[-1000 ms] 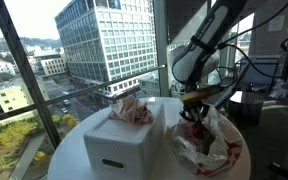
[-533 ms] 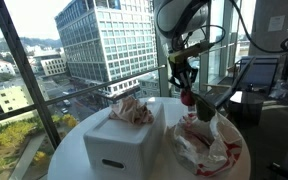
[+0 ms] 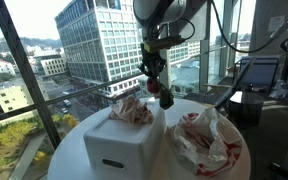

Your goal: Remove the contents of the plastic bag and put them on the white basket

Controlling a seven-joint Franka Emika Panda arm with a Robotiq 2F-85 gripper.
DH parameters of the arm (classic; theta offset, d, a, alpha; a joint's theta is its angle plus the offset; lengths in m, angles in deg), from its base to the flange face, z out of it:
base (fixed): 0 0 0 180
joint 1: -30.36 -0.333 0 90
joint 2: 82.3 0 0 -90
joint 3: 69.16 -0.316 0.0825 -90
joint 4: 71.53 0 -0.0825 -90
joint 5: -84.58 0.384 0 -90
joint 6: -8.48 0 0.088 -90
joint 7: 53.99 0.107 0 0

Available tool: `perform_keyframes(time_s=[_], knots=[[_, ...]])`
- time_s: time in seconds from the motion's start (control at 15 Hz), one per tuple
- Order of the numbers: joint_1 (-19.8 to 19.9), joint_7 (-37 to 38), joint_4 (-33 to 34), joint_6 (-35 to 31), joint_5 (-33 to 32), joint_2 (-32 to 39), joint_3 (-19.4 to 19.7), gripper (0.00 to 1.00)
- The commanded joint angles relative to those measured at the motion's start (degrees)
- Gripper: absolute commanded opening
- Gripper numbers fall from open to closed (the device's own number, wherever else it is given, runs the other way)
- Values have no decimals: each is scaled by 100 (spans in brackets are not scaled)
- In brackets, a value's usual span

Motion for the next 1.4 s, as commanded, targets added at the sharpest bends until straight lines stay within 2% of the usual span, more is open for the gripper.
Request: perform_keyframes(time_s=[0.0, 0.2, 0.27, 0.33, 0.53, 0.73, 0.87, 0.93, 1.2, 1.33], knots=[[-204, -340, 502, -726, -22, 611, -117, 3], [-450, -611, 640, -1447, -180, 870, -156, 4], [-493, -621, 732, -1446, -110, 976, -137, 36], [-519, -652, 826, -1345, -2, 1042, -136, 36], [-515, -567, 1081, -819, 294, 1114, -106, 58], [-414, -413, 1546, 162, 897, 1192, -124, 82], [-380, -292, 1729, 580, 1176, 1173, -114, 95], [-390, -163, 1726, 642, 1195, 1123, -79, 100], [-382, 360, 1385, 739, 999, 965, 135, 100], [-345, 624, 1013, 728, 1002, 830, 245, 100]])
